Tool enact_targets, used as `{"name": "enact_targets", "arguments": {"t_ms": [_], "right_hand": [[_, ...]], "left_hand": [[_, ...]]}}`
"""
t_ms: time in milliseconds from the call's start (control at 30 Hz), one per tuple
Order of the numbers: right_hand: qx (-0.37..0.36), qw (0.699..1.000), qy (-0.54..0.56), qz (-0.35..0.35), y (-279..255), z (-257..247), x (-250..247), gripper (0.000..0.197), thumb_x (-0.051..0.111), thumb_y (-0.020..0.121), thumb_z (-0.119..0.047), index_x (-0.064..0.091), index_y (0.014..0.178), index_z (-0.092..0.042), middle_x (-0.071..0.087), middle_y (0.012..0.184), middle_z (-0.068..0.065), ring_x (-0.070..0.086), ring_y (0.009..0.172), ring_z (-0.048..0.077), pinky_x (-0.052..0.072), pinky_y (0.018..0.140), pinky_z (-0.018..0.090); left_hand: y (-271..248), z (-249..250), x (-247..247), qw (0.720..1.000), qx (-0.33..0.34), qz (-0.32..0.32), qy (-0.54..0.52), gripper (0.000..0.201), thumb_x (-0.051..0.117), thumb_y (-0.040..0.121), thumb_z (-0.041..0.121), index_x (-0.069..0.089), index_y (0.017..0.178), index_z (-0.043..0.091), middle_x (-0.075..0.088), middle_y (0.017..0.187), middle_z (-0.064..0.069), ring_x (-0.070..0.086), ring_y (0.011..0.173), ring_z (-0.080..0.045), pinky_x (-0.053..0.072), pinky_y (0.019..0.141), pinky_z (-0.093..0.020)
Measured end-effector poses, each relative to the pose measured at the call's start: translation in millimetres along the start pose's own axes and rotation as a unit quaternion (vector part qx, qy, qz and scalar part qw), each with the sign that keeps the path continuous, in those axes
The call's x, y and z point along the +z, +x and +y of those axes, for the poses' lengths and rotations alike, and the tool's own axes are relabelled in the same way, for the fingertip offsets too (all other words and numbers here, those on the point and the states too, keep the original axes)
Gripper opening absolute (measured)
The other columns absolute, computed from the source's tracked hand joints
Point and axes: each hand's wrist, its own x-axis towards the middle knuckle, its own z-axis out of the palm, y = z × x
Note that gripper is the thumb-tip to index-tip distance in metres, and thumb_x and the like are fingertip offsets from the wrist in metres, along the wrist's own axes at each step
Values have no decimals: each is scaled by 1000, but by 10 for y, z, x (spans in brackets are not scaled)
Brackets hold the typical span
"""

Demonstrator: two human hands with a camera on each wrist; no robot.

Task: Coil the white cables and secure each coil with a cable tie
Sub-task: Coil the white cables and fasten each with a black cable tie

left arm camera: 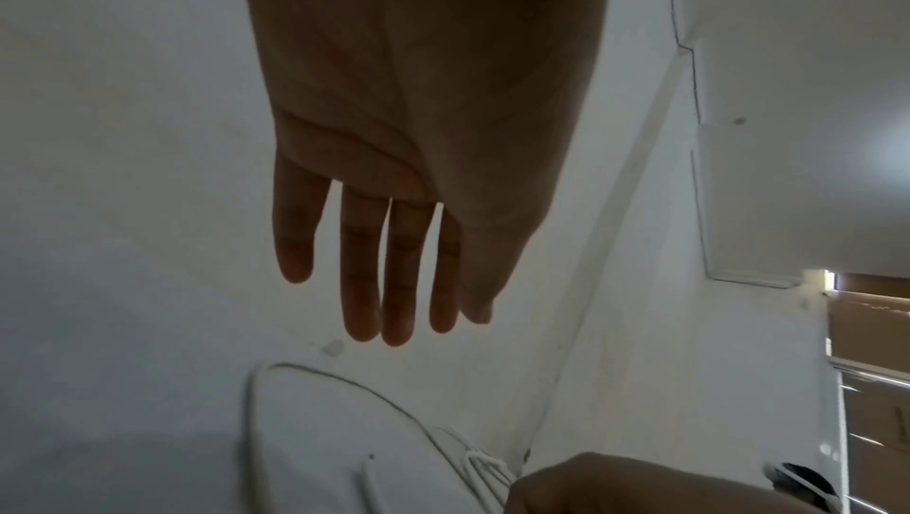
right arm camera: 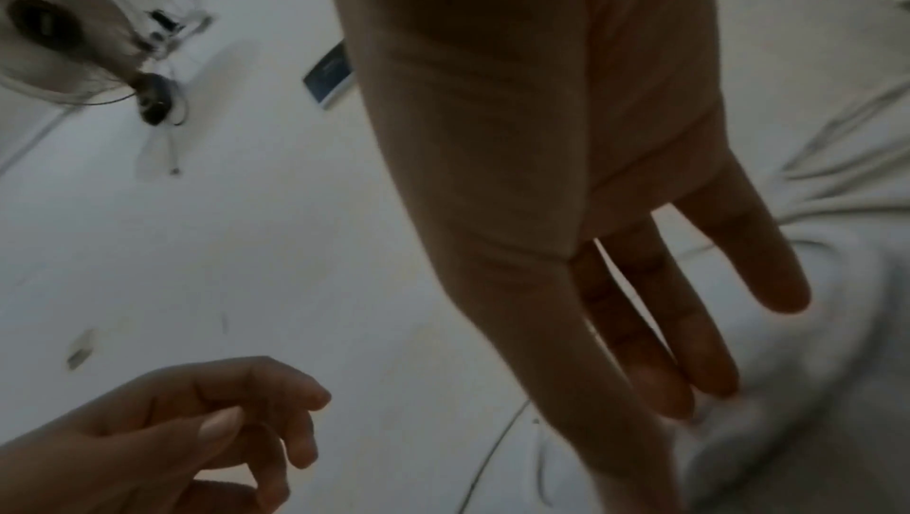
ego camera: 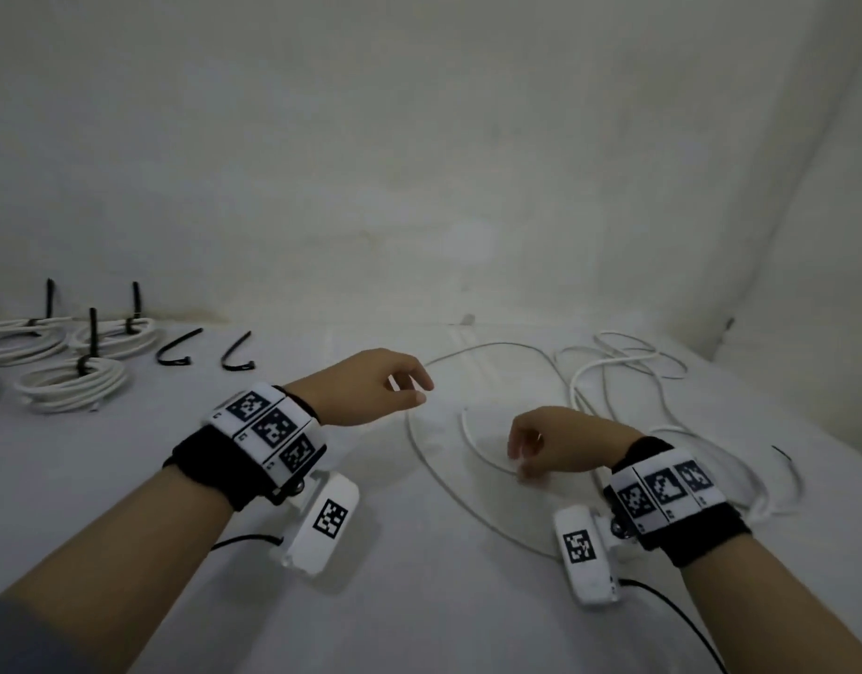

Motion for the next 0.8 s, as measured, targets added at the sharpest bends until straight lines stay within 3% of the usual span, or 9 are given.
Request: {"name": "enact_targets", "arguments": {"t_ms": [133,233,400,467,533,600,667,733,800], "right_hand": [[-21,999,24,0,-72,209,56,12,73,81,-17,62,86,-19,56,77,-9,52,71,5,41,62,12],[-56,997,42,41,-91,178,28,9,66,86,-15,59,88,-20,55,79,-11,49,68,-3,37,60,7],[-142,967,150,150,-152,-130,-210,6,60,92,-14,56,89,-18,58,77,-10,57,63,2,45,64,15],[-190,943,185,200,-165,-274,-302,6,60,92,-15,57,88,-17,57,75,-8,54,62,4,46,65,22],[-222,921,203,249,-168,-404,-384,6,59,93,-15,57,88,-17,56,74,-10,50,63,1,43,64,19],[-248,893,221,303,-140,-508,-466,9,60,92,-15,58,86,-21,56,74,-11,48,64,1,39,63,15],[-256,865,251,351,-81,-559,-531,15,60,92,-16,56,83,-27,57,72,-7,47,64,5,38,61,18],[-255,838,292,383,-9,-582,-558,17,57,94,-15,57,85,-29,57,68,-7,48,63,7,40,62,23],[-251,812,329,411,71,-599,-539,14,53,96,-11,59,92,-23,56,67,-7,50,61,3,42,63,20]], "left_hand": [[142,261,161,999,23,-24,7,14,54,94,34,62,105,32,60,96,14,56,85,-2,41,73,-15],[192,370,237,998,41,-34,22,18,54,94,33,64,108,28,62,101,11,58,92,-4,42,78,-15],[160,448,245,993,100,46,33,27,48,97,37,64,114,23,63,106,13,54,96,2,39,80,-6],[148,435,205,985,131,86,79,40,37,93,53,64,102,24,61,93,13,49,86,2,38,75,-11],[126,411,147,980,142,110,85,47,27,88,63,56,83,27,55,77,11,47,74,-2,38,67,-17],[85,395,92,977,149,155,13,42,33,96,56,44,71,24,50,61,10,45,59,-6,37,56,-20],[55,359,43,956,146,248,-63,36,35,99,37,39,66,23,43,53,11,39,49,-5,31,47,-17],[35,307,-19,920,113,316,-200,38,38,102,27,39,64,20,37,48,11,30,44,-4,27,44,-18],[-9,260,-127,869,71,328,-364,40,35,103,22,37,63,17,30,48,12,23,41,-5,21,40,-18]]}}
